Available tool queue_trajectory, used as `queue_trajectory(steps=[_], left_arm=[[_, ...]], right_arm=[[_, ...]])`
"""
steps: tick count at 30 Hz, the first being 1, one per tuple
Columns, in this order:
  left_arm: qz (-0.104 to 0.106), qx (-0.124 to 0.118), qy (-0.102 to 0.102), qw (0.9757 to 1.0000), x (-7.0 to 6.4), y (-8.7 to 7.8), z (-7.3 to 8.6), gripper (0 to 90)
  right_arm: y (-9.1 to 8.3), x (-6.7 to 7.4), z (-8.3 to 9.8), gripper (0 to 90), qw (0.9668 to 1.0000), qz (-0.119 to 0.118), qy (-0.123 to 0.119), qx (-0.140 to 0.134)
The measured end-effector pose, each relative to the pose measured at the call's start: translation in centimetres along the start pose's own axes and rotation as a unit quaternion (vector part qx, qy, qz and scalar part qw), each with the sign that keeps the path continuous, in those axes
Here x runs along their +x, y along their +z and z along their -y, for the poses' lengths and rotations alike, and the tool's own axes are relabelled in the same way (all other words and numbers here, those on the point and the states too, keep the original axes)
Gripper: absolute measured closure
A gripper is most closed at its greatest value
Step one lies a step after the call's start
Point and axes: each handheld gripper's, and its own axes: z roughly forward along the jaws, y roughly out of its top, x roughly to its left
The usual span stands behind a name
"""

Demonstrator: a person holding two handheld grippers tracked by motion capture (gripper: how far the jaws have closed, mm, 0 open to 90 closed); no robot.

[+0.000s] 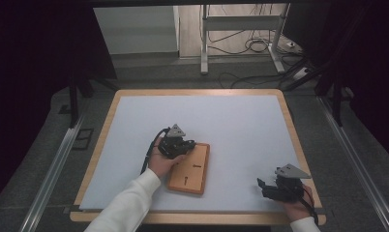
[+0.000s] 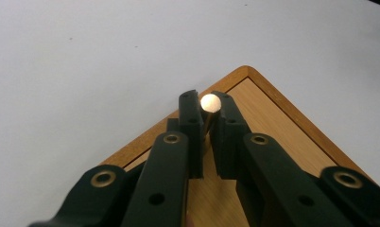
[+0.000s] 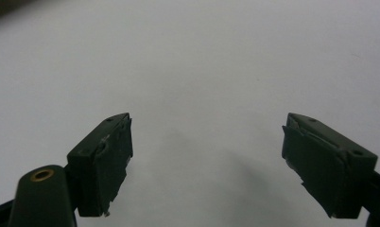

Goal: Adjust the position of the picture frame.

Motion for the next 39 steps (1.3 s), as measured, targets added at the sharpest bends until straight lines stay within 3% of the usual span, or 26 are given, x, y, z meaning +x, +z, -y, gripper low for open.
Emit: queue_trajectory(steps=[14,24,26,29,32,33,34,39], left_arm=[[-0.015,0.007,-0.005,0.9998,0.9,-0.5,1.1,83.8],[-0.014,0.013,-0.005,0.9998,1.3,-0.2,1.7,82.8],[-0.004,-0.006,-0.012,0.9999,1.5,-0.3,1.8,79.0],[0.009,-0.016,-0.018,0.9997,1.6,-0.5,1.5,62.1],[0.004,-0.02,-0.006,0.9998,1.7,-1.1,1.2,50.6],[0.006,-0.02,-0.001,0.9998,1.7,-1.2,1.2,50.6],[0.003,-0.019,0.012,0.9998,1.6,-1.4,1.2,46.3],[0.014,-0.008,0.033,0.9993,1.7,-1.6,1.3,41.3]], right_arm=[[0.1,0.0,0.0,17.5,1.0,0.001,0.0,0.0],[-0.3,0.3,-0.1,17.5,0.9997,0.0,-0.008,-0.025],[-0.3,0.4,-0.1,17.5,0.9995,-0.001,-0.008,-0.03],[-0.4,0.4,-0.2,17.5,0.9993,0.0,-0.011,-0.035],[-0.5,0.6,-0.2,17.6,0.999,0.001,-0.014,-0.043],[-0.5,0.7,-0.3,17.5,0.9989,0.001,-0.016,-0.043],[-0.5,0.8,-0.3,17.5,0.9988,0.002,-0.019,-0.044],[-0.4,0.9,-0.3,17.5,0.9987,0.004,-0.024,-0.044]])
